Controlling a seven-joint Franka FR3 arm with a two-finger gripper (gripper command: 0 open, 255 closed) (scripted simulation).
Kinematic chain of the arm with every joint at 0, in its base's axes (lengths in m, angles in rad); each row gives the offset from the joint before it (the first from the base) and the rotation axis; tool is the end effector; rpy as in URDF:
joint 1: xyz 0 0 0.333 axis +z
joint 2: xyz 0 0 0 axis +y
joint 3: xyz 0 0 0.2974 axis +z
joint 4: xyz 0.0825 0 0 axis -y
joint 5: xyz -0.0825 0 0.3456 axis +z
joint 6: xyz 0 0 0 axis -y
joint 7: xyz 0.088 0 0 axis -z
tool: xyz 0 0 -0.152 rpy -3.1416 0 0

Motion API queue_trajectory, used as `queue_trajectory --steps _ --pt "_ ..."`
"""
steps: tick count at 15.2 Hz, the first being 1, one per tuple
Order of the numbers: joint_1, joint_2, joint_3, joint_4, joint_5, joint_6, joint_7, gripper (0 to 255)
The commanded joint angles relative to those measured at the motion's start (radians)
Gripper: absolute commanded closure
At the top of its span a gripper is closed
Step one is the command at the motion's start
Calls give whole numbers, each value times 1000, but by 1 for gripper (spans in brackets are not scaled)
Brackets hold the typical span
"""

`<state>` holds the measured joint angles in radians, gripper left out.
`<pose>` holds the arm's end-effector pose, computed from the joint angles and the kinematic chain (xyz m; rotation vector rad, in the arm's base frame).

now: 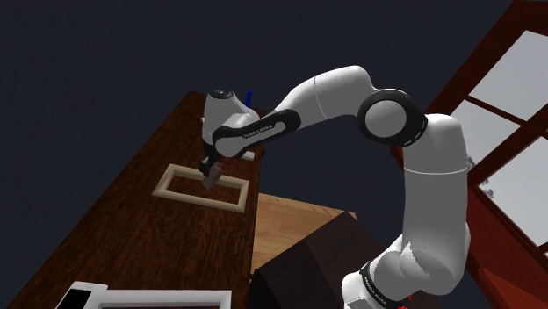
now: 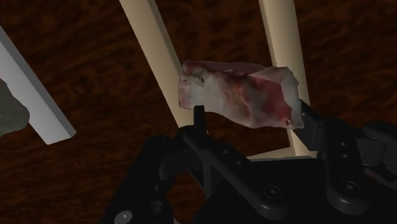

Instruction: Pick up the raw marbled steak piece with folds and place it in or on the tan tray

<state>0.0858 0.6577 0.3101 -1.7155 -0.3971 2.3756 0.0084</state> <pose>0.6020 0.2199 0.1917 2.9193 0.9097 0.1019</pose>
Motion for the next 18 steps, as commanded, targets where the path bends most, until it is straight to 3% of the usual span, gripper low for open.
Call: queue_trajectory --steps 1,13,14,18 --pt "5 23 -5 -12 -6 16 7 255" --pt "16 73 -22 -3 -26 56 22 255" --pt "26 87 -23 16 -28 50 28 0" --pt "19 85 -24 7 -28 59 23 0"
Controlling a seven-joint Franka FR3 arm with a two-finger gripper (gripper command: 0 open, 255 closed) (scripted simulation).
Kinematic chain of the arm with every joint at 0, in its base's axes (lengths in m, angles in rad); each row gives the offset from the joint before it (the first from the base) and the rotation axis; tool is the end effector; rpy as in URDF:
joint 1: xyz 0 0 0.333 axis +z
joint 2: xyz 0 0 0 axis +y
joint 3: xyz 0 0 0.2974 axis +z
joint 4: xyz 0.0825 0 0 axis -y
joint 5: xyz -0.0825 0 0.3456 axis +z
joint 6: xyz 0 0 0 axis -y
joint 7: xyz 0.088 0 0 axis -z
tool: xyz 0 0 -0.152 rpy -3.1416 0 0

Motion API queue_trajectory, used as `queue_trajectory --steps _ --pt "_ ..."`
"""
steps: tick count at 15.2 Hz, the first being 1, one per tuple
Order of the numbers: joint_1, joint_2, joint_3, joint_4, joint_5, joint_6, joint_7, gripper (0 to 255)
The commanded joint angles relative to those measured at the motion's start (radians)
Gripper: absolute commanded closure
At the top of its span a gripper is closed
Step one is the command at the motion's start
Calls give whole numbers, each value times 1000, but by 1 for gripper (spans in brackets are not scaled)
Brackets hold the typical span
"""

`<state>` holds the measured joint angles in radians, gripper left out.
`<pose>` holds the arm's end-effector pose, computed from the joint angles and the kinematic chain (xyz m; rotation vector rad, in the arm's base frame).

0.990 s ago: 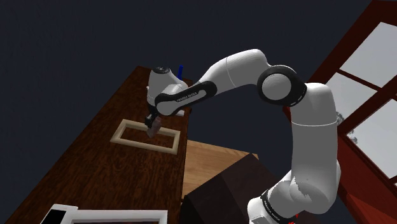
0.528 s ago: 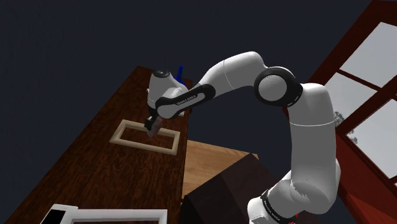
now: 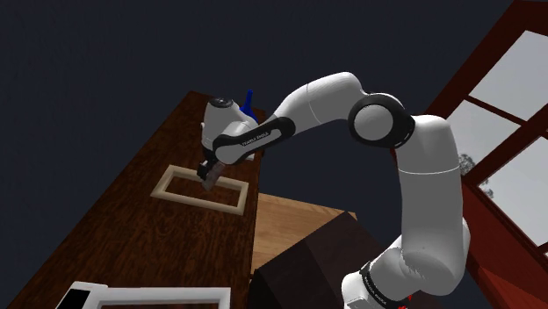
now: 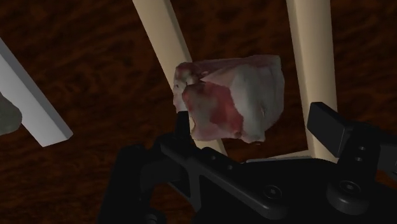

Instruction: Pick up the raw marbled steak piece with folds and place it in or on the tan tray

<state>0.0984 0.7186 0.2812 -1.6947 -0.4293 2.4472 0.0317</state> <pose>0.6110 0.2169 0.1658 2.9177 0.8970 0.1494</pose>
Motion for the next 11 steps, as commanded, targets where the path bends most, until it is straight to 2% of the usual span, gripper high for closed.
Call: queue_trajectory --steps 1,5,11 --pt "4 12 6 -24 6 -16 -1 0" --pt "-13 -84 39 -47 42 -88 -22 0" --pt "-13 -84 39 -47 42 -88 -22 0"
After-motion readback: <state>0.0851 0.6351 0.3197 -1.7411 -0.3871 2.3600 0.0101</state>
